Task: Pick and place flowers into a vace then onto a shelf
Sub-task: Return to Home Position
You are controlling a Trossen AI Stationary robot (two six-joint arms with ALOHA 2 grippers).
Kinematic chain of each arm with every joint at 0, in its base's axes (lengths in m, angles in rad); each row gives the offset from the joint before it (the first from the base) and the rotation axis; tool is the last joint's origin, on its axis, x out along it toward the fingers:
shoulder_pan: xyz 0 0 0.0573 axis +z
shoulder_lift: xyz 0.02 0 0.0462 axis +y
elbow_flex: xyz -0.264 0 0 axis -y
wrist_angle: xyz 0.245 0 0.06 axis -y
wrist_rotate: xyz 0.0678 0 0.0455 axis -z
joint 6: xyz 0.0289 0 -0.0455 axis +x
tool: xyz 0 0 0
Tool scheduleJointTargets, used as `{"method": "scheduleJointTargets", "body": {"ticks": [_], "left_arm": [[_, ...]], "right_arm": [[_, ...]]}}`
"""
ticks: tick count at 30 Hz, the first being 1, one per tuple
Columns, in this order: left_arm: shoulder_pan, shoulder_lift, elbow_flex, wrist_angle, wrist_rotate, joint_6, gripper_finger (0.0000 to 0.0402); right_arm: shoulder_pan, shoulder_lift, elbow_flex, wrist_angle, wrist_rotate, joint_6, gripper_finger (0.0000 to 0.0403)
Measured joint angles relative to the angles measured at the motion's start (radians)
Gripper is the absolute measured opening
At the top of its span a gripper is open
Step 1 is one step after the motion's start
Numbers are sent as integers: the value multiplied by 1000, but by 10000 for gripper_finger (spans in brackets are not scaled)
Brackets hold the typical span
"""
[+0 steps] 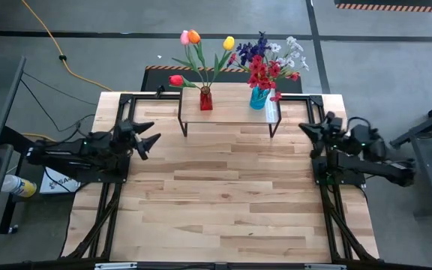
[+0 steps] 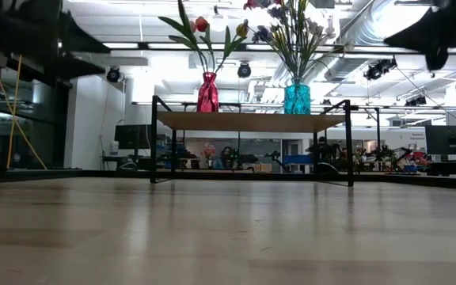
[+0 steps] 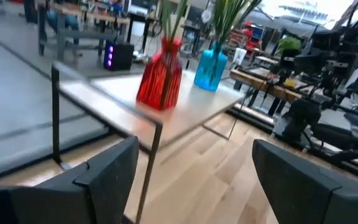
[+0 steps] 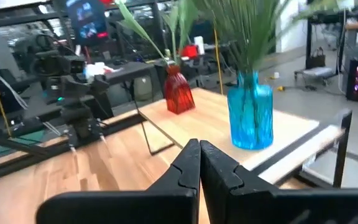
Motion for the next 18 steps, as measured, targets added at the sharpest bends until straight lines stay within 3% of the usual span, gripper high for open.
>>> {"method": "scheduleJointTargets", "body": {"ticks": [9, 18], "left_arm": [[0, -29, -176, 228, -18, 10, 347], [0, -41, -239, 305, -49, 0, 347]], "right_arm": [[0, 0, -160, 188, 57, 58, 0], [0, 0, -305, 417, 66, 96, 0]]}}
